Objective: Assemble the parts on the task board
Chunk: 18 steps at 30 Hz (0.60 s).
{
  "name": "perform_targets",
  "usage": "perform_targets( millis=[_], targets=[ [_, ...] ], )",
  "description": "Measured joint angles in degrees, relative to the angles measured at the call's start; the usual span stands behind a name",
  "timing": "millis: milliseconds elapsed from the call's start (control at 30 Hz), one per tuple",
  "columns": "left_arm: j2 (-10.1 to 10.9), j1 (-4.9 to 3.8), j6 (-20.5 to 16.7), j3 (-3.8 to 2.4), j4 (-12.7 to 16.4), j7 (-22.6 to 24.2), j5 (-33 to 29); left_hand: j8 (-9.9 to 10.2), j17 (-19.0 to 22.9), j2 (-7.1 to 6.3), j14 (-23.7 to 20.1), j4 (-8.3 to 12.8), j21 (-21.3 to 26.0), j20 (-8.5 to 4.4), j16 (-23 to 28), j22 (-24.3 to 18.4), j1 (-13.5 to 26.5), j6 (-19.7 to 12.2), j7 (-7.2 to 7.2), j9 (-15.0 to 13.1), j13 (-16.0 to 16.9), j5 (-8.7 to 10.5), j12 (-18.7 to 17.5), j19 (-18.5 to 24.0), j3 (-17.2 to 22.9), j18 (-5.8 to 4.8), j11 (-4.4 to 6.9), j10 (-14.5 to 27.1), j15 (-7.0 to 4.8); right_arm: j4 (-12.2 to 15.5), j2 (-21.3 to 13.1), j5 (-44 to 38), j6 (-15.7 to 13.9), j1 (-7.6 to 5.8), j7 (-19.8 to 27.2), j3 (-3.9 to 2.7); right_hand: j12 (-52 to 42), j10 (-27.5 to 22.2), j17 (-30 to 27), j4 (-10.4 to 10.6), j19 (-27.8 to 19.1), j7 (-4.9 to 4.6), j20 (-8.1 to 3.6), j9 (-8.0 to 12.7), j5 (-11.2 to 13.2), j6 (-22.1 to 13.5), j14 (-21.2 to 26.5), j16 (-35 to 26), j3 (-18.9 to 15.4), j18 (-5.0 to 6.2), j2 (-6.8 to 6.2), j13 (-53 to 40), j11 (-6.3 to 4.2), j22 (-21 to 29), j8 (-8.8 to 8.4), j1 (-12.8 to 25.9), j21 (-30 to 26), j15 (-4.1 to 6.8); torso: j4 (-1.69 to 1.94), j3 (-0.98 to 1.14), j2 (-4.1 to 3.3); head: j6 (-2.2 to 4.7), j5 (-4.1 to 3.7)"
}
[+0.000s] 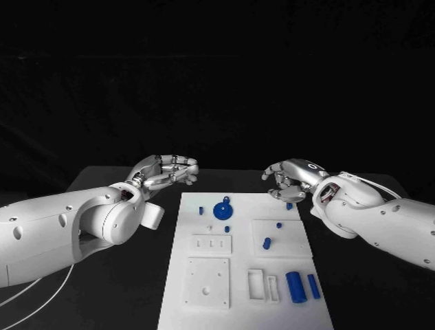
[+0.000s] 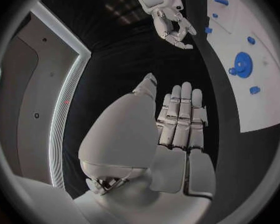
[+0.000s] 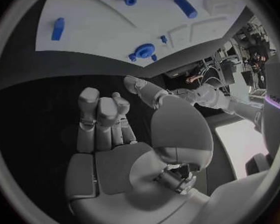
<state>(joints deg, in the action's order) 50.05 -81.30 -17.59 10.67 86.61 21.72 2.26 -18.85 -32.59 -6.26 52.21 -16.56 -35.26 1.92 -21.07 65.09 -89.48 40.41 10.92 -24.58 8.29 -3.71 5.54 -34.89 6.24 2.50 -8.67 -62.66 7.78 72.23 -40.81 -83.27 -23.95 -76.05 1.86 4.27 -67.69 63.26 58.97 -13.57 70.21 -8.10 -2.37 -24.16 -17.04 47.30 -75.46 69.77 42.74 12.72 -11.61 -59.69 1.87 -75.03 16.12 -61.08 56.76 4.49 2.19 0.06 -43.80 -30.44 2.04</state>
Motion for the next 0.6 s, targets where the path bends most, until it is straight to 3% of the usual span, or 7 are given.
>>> perform_targets(
  millis=[67,133,267,467,600],
  targets=[
    [-0.12,0.00,0.10,0.00,-0.29,0.00,0.00,-0.29,-0.11,0.00,0.00,0.00,0.00,-0.08,0.24,0.00,0.00,0.23,-0.09,-0.08,0.20,0.00,0.26,0.09,0.00,-0.20,0.31,-0.72,0.00,-1.07,-0.90,2.50,0.81,-0.13,1.59,0.00,0.00,0.00,0.04,-0.25,-0.11,0.00,-0.10,0.00,1.96,0.00,0.00,0.00,-0.92,0.00,0.20,0.00,0.00,0.00,0.00,0.20,0.00,0.00,-0.24,0.10,0.15,0.00,0.00],
    [-0.23,0.00,0.20,0.00,-0.48,0.00,0.00,-0.29,-0.27,0.00,0.22,0.00,0.00,-0.08,0.24,0.00,0.00,0.36,0.04,-0.08,0.36,0.00,0.40,0.08,0.00,0.25,0.72,-1.14,-0.21,-2.37,-1.44,4.52,1.63,-0.19,2.79,-0.01,-0.20,-0.13,0.19,-0.90,-0.30,-0.01,-0.27,0.00,3.52,0.00,0.12,0.00,-2.87,0.00,0.76,0.00,0.12,0.00,0.00,0.76,0.00,-0.12,-0.47,0.19,0.29,0.00,-0.14],
    [-0.40,0.00,0.41,0.00,-0.76,0.01,0.00,-0.29,-0.31,0.00,0.31,0.00,0.00,-0.08,0.24,0.00,0.00,0.43,0.11,-0.13,0.39,0.00,0.40,0.08,0.00,0.61,0.60,-1.43,-0.30,-5.63,-1.90,8.08,3.43,-0.19,4.77,0.00,-0.37,-0.34,0.34,-1.91,-0.53,-0.01,-0.29,0.00,5.71,0.00,0.21,0.00,-6.24,-0.11,1.30,0.00,0.09,0.00,0.00,1.75,0.00,-0.20,-0.75,0.30,0.55,0.01,-0.65],
    [-0.57,0.00,0.71,0.02,-1.05,0.03,0.00,-0.29,-0.38,0.00,0.31,0.00,0.00,-0.08,0.24,0.00,0.00,0.43,0.11,-0.13,0.39,0.00,0.40,0.08,0.00,0.61,0.60,-1.43,-0.30,-9.99,-1.66,11.84,5.82,0.06,6.68,0.01,-0.41,-1.03,0.50,-2.94,-1.21,-0.01,-0.22,0.01,6.39,0.00,0.45,-0.25,-10.50,-0.33,1.74,-0.04,0.18,0.00,0.00,2.19,0.00,-0.44,-1.14,0.48,0.93,-0.16,-1.40],
    [-0.60,0.00,0.87,0.01,-1.15,0.05,0.00,-0.29,-0.38,0.00,0.31,0.00,0.00,-0.08,0.24,0.00,0.00,0.43,0.11,-0.13,0.38,0.00,0.40,0.08,0.00,0.60,0.60,-1.42,-0.31,-12.64,-0.79,13.19,6.74,1.21,7.39,0.00,-0.41,-1.65,0.58,-3.03,-1.76,-0.01,-0.28,0.01,6.39,0.00,0.68,-0.28,-12.27,-0.37,2.13,-0.04,0.39,0.00,0.00,1.79,-0.32,-0.22,-1.30,0.63,1.08,-0.24,-1.88]
  ],
)
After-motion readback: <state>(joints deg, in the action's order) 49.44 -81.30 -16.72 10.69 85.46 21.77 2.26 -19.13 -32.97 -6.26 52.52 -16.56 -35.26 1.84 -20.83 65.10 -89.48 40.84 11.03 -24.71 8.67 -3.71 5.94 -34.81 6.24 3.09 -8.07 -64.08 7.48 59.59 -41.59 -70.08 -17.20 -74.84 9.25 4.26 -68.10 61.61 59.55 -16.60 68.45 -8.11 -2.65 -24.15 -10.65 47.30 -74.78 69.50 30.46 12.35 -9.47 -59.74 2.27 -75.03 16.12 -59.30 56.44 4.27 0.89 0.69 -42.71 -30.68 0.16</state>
